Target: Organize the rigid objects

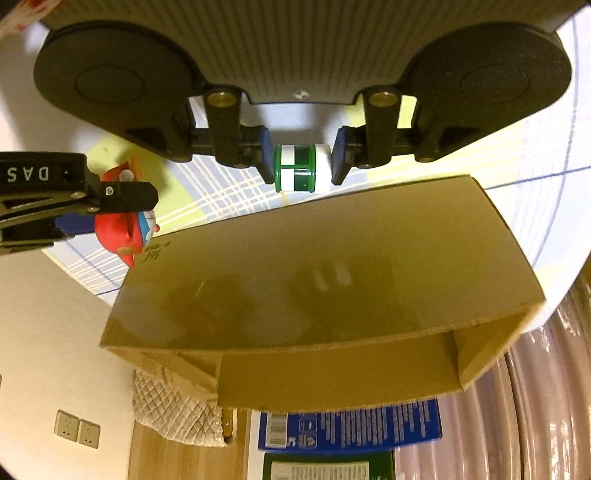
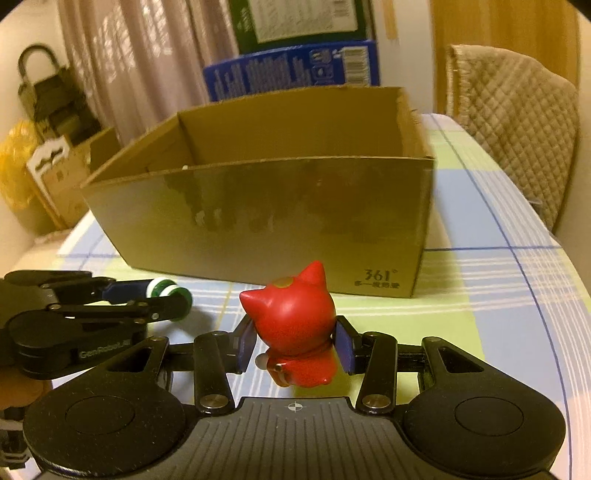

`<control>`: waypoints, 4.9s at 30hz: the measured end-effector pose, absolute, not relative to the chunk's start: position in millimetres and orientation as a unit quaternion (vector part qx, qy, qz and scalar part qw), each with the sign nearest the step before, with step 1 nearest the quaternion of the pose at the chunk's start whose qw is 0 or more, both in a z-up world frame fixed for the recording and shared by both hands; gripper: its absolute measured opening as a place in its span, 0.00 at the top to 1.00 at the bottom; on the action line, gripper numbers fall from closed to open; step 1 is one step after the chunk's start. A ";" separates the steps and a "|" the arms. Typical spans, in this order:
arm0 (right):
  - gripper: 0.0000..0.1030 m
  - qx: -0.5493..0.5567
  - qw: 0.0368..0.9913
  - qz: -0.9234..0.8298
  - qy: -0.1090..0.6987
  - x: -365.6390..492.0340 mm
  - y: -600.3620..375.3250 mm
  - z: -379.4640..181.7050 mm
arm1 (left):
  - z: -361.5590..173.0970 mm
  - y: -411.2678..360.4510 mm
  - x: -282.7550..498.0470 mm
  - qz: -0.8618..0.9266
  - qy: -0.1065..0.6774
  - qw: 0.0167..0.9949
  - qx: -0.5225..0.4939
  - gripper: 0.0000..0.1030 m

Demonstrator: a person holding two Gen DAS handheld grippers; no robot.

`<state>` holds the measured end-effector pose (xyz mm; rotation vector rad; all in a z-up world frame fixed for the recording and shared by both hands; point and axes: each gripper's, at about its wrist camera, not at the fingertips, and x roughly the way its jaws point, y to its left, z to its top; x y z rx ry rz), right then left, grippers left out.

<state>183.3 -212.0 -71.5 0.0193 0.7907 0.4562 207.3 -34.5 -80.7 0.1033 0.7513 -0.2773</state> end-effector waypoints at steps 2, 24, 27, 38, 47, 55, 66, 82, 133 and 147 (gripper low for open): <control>0.60 0.026 0.899 0.214 0.382 177.4 -218.3 -67.0 | -72.2 -34.2 199.2 -0.132 0.363 0.921 0.048 0.74; 0.60 0.073 0.906 0.218 0.355 92.0 -241.1 12.9 | 16.2 -23.3 82.8 -0.087 0.347 0.934 -0.012 0.74; 0.60 0.070 0.907 0.221 0.351 85.5 -241.8 19.1 | 21.4 -23.3 75.0 -0.083 0.346 0.934 -0.013 0.74; 0.60 0.074 0.908 0.229 0.343 72.6 -243.2 31.8 | 37.4 -29.6 60.8 -0.086 0.336 0.938 -0.006 0.74; 0.60 0.081 0.909 0.223 0.342 71.3 -249.9 33.7 | 41.0 -33.1 60.1 -0.091 0.335 0.938 -0.007 0.74; 0.60 0.080 0.908 0.221 0.348 72.6 -250.2 29.5 | 36.7 -32.8 62.9 -0.093 0.340 0.936 -0.009 0.74; 0.60 0.073 0.908 0.219 0.350 85.3 -250.9 30.0 | 43.9 -27.8 79.2 -0.104 0.334 0.937 -0.012 0.74; 0.60 0.031 0.921 0.248 0.300 191.0 -223.8 90.8 | 87.9 -1.3 183.2 -0.120 0.310 0.943 0.007 0.74; 0.38 0.018 0.905 0.229 0.359 336.9 -211.7 36.2 | 36.8 -12.0 351.8 -0.083 0.363 0.928 0.012 0.20; 0.22 0.028 0.903 0.200 0.379 193.8 -240.6 79.0 | 87.3 0.0 189.0 -0.017 0.346 0.938 -0.015 0.01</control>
